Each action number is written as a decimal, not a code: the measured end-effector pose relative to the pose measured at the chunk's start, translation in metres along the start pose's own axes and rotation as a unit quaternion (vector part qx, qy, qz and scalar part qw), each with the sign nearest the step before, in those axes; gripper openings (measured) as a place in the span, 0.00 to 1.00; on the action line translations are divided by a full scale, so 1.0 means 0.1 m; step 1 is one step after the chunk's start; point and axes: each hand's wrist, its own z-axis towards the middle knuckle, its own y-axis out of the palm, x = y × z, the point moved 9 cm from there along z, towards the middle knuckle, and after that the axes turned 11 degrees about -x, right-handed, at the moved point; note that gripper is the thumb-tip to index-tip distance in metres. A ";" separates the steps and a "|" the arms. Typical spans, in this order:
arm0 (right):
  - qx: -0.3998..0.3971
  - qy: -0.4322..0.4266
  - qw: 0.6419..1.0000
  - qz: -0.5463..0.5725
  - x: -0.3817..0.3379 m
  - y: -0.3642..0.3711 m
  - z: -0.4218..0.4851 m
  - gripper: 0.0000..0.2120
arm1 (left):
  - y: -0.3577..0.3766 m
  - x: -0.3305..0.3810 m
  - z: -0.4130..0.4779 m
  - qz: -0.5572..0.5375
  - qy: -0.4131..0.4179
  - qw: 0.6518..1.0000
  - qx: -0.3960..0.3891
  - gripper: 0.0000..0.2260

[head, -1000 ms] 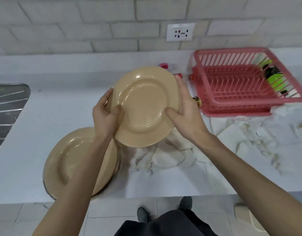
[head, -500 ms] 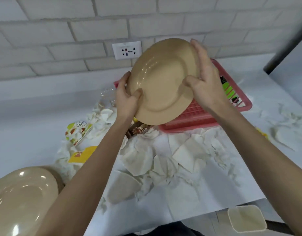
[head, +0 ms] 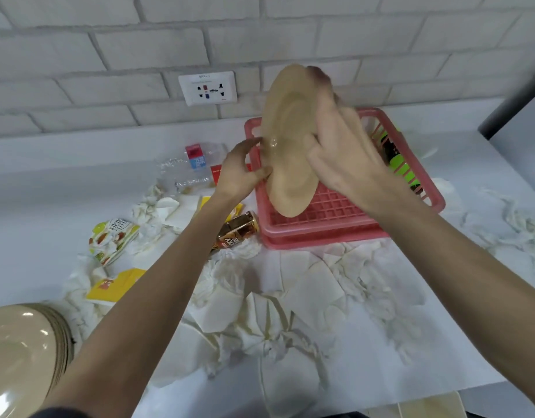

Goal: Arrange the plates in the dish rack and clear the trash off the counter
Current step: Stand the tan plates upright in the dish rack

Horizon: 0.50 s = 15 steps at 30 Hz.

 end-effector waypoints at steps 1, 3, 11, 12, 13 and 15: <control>-0.011 -0.006 1.000 -0.012 -0.01 0.08 0.02 0.35 | 0.02 -0.03 -0.01 0.014 -0.001 1.000 -0.002 0.30; -0.034 -0.014 0.999 -0.029 -0.02 0.25 0.04 0.35 | 0.06 -0.09 -0.03 0.022 -0.007 1.000 -0.007 0.29; -0.055 0.027 0.994 -0.087 0.02 0.74 0.12 0.35 | 0.11 -0.12 -0.17 -0.002 -0.003 0.999 -0.040 0.25; -0.057 0.028 0.994 -0.090 0.02 0.79 0.12 0.35 | 0.13 -0.12 -0.18 -0.005 -0.004 0.999 -0.052 0.26; -0.059 0.027 0.994 -0.094 0.02 0.83 0.13 0.35 | 0.14 -0.11 -0.20 -0.003 -0.004 0.998 -0.066 0.26; -0.062 0.021 0.993 -0.102 0.00 0.87 0.13 0.35 | 0.15 -0.10 -0.22 0.009 0.002 0.996 -0.085 0.27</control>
